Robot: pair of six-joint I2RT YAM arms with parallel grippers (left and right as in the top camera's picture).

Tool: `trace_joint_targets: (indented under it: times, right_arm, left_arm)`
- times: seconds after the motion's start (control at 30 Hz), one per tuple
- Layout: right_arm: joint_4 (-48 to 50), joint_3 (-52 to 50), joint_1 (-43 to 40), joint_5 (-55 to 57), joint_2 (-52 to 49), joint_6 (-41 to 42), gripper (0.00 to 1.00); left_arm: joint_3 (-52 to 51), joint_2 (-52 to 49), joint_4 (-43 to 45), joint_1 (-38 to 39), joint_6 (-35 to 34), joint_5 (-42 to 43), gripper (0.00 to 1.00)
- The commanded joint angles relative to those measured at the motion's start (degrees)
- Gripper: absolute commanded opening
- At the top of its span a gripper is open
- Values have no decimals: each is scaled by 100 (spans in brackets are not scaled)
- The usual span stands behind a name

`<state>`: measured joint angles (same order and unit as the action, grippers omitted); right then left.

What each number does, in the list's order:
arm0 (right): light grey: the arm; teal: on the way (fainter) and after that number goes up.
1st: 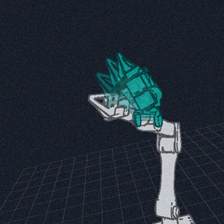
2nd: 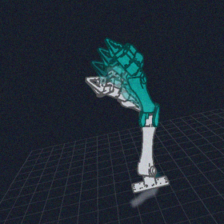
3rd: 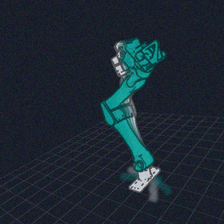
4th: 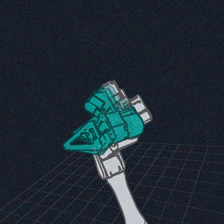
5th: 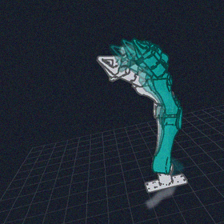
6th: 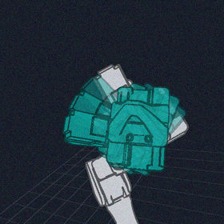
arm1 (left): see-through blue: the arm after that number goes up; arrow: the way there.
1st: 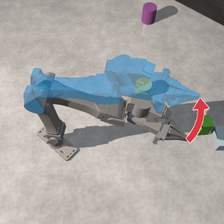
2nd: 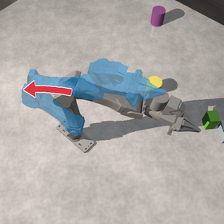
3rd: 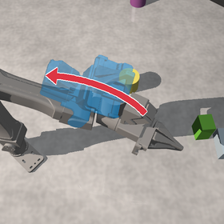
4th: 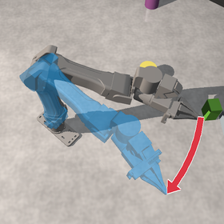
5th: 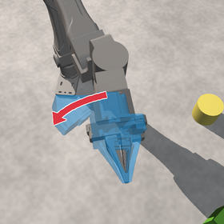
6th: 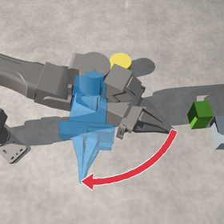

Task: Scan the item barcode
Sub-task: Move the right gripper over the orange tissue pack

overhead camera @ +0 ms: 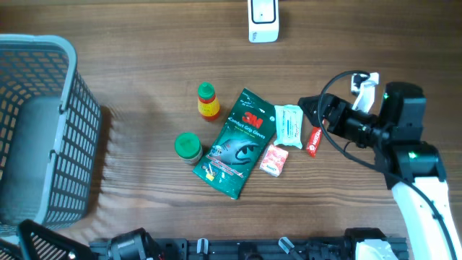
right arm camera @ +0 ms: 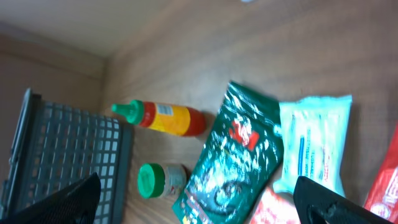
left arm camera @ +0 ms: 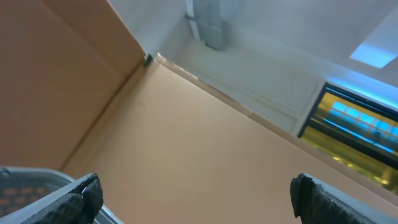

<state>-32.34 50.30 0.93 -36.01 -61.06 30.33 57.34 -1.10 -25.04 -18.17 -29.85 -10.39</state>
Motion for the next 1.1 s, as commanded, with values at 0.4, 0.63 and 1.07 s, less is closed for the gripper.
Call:
trace_joint_targets:
  times: [0.4, 0.63, 1.07]
  right_arm:
    - [-868, 70, 2321, 2505, -1794, 560, 91]
    - [-608, 70, 2323, 2500, -1825, -166, 99]
    - [-160, 68, 2323, 2723, -1825, -186, 99]
  left_arm:
    - [-39, 79, -304, 81, -1117, 352, 100]
    - [-39, 79, -264, 229, -1115, 348, 100]
    - [-39, 83, -160, 225, -1115, 136, 100]
